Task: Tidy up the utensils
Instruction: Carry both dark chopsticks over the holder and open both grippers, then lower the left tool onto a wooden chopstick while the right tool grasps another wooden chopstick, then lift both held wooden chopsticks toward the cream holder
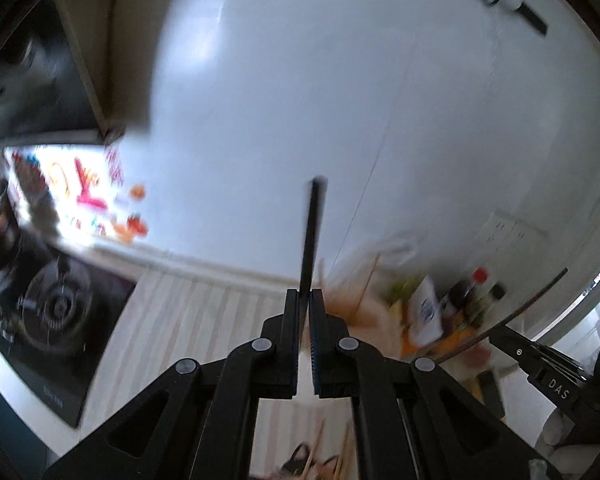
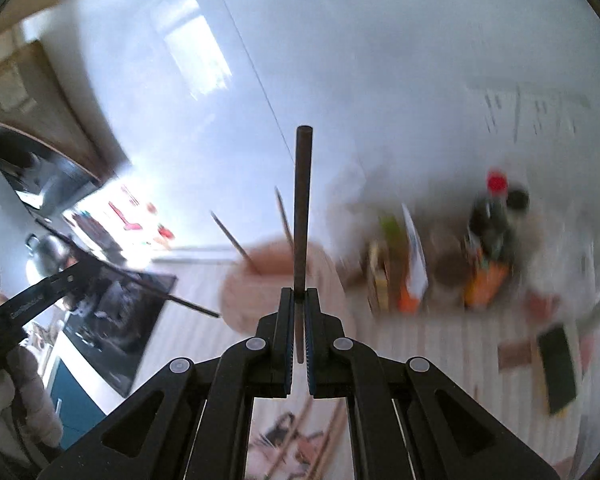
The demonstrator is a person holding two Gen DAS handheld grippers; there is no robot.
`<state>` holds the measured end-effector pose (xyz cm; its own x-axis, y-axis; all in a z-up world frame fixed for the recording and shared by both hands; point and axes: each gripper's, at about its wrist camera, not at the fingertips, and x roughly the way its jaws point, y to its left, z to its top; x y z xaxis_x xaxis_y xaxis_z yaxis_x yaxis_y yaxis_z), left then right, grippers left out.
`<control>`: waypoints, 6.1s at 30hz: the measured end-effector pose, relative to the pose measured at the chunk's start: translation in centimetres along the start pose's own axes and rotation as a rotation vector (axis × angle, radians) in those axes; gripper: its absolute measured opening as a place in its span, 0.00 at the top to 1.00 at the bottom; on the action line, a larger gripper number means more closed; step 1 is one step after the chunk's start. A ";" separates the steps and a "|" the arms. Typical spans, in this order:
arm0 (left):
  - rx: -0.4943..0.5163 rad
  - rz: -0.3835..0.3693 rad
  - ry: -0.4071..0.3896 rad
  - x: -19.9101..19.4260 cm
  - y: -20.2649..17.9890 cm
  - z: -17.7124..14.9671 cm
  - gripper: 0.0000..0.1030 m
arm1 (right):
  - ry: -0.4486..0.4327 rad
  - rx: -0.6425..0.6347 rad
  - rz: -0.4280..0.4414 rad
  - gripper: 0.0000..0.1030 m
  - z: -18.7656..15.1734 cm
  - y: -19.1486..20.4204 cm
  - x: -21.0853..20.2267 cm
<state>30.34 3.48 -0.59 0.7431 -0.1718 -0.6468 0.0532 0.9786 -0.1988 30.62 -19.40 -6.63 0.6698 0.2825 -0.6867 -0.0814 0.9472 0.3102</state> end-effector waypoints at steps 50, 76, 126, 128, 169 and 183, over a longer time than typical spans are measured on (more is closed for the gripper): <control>0.057 0.185 0.249 10.4 0.2 -8.3 0.00 | 0.135 0.167 -0.141 0.09 -3.5 -8.6 6.2; 0.314 0.185 0.707 23.0 -2.2 -27.1 0.95 | 0.566 0.255 -0.143 0.89 -21.6 -12.0 17.7; 0.016 0.207 0.801 24.0 4.1 -24.5 0.95 | 0.788 0.034 -0.289 0.93 -21.5 -9.9 25.0; 0.059 0.219 0.797 24.2 3.1 -24.6 0.95 | 0.813 0.025 -0.301 0.93 -21.1 -9.9 25.5; 0.031 0.192 0.395 9.2 1.3 -17.3 0.96 | 0.403 0.029 -0.151 0.94 -16.8 -6.8 11.3; -0.026 0.084 -0.013 1.8 -1.2 -0.8 0.96 | -0.013 0.008 -0.039 0.94 0.0 -0.8 2.8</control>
<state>31.07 1.88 -2.12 0.7525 -0.0878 -0.6527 -0.0270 0.9861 -0.1638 32.58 -19.42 -8.79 0.6822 0.2431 -0.6896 -0.0493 0.9563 0.2883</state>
